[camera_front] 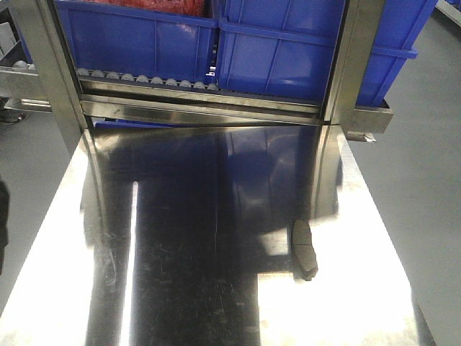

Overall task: Move and align brake pads A on conveyor
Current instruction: 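Lift the brake pad upward with the left gripper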

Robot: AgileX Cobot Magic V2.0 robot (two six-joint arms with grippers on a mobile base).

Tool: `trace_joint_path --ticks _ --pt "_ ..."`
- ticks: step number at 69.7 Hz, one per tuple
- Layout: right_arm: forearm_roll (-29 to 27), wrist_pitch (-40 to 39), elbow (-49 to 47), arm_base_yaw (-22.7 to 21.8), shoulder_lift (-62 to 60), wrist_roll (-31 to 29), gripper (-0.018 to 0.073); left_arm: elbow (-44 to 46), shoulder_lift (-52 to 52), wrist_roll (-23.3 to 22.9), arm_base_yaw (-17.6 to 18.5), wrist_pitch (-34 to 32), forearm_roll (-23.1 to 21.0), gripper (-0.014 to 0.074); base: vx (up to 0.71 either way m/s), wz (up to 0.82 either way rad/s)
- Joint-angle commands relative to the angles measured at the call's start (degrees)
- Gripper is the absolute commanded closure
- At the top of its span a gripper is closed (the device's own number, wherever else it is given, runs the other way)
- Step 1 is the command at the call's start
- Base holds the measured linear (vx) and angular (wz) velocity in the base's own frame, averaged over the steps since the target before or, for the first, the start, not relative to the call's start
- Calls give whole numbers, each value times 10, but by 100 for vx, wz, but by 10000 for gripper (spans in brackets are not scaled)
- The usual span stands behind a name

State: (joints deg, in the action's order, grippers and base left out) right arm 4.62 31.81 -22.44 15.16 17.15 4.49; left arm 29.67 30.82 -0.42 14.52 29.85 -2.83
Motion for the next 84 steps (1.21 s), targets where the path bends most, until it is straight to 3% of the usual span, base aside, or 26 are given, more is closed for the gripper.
trace_joint_path --ticks 1,18,84 --pt "7 -40 -15 -1 5 -3 563 -8 -53 -1 4 -53 -4 492 0 0" --pt "7 -40 -15 -1 5 -3 563 -34 -133 -1 4 -51 -4 492 0 0" --pt "5 -39 -15 -1 5 -3 563 -34 -136 -1 4 -51 -4 492 0 0"
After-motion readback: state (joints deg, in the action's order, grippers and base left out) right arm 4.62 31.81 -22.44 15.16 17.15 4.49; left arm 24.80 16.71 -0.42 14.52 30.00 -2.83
